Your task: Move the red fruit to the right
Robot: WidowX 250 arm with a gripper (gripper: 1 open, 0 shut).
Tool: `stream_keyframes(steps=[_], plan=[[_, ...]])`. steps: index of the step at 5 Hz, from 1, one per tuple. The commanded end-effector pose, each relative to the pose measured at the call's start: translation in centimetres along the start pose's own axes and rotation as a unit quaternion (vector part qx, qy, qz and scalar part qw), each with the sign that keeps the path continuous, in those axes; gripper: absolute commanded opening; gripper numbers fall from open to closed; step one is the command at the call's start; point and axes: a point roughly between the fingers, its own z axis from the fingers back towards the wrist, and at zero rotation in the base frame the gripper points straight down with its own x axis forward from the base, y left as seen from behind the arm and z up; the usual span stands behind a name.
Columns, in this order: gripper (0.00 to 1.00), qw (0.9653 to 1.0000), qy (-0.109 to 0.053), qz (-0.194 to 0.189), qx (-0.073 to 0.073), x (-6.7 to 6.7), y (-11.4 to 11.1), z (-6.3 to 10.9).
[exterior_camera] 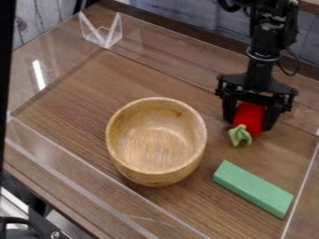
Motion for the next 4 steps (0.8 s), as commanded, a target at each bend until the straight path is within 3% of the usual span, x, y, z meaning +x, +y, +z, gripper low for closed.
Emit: stream_keyframes(steps=[1, 4], plan=[[1.00, 0.9988, -0.042, -0.009, -0.023, 1.0, -1.1, 3.6], [1.00, 0.9988, -0.033, -0.012, -0.035, 0.5, -1.5, 4.8]])
